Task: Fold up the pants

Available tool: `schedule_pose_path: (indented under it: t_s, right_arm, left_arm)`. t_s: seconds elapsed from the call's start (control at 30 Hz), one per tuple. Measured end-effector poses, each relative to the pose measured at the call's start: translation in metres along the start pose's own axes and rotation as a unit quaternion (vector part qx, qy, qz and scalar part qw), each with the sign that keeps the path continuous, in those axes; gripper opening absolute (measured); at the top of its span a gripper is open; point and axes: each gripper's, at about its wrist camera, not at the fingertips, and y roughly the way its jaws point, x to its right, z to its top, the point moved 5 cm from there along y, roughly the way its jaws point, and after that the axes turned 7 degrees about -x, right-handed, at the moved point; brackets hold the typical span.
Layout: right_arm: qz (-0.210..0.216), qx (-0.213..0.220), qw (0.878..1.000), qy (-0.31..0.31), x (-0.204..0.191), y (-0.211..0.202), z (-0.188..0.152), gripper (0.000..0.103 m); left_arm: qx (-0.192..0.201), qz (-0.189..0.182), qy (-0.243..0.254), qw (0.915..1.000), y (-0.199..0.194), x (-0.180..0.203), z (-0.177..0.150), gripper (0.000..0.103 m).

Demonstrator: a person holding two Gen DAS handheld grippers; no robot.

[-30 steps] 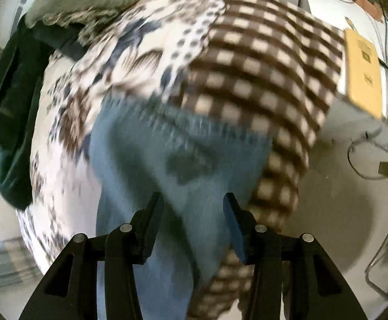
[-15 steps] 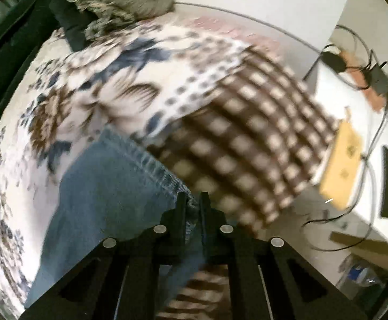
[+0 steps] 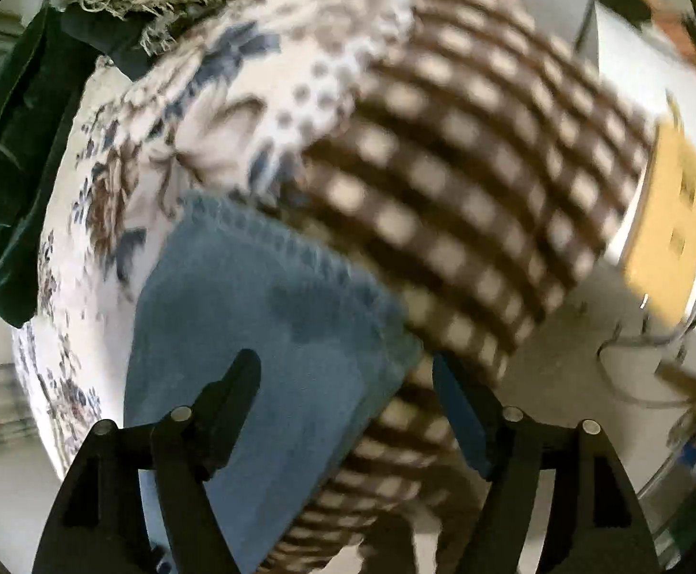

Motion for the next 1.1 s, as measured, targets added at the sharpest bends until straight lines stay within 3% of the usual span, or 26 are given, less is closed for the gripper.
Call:
schedule_pose_path:
  t_s: [0.1,0.17,0.27,0.33,0.4,0.6,0.67,0.73,0.9,1.03,1.1]
  right_arm:
    - [0.025,-0.013,1.000,0.013,0.009,0.022,-0.012,0.077]
    - [0.083,-0.002,0.996,0.016,0.011,0.031,-0.014,0.070]
    - [0.148,0.040,0.988,0.018,0.004,0.032,-0.014,0.064]
    - [0.213,0.047,0.976,0.020,0.004,0.029,-0.012,0.061]
    - [0.250,0.039,0.967,0.014,0.005,0.034,-0.009,0.061]
    - [0.288,0.019,0.958,-0.001,0.002,0.057,0.003,0.061]
    - [0.314,0.021,0.949,-0.018,-0.007,0.052,0.003,0.041]
    - [0.344,0.019,0.938,-0.044,-0.020,0.045,0.001,0.039]
    - [0.277,-0.018,0.959,-0.051,-0.035,0.081,0.003,0.037]
    - [0.230,0.014,0.972,-0.043,-0.043,0.078,0.002,0.009]
    - [0.216,0.031,0.975,-0.047,-0.051,0.066,-0.006,0.006]
  left_arm:
    - [0.000,-0.010,-0.014,0.9998,0.010,-0.002,0.002,0.086]
    - [-0.001,-0.025,-0.018,0.9995,0.016,0.000,0.004,0.102]
    - [-0.007,-0.024,-0.021,0.9995,0.026,0.001,0.006,0.103]
    - [-0.007,-0.020,-0.031,0.9993,0.032,0.002,0.009,0.103]
    - [0.001,-0.017,-0.038,0.9991,0.033,0.000,0.008,0.103]
    - [0.032,-0.009,-0.056,0.9979,0.042,0.007,0.004,0.103]
    - [0.035,-0.010,-0.057,0.9977,0.041,0.008,-0.002,0.103]
    - [0.033,-0.010,-0.057,0.9978,0.036,0.004,-0.009,0.103]
    - [0.023,-0.005,-0.057,0.9981,0.036,0.006,-0.007,0.103]
    - [0.017,0.016,-0.049,0.9985,0.026,0.014,0.012,0.103]
    - [0.021,0.054,-0.020,0.9981,0.018,0.025,0.013,0.103]
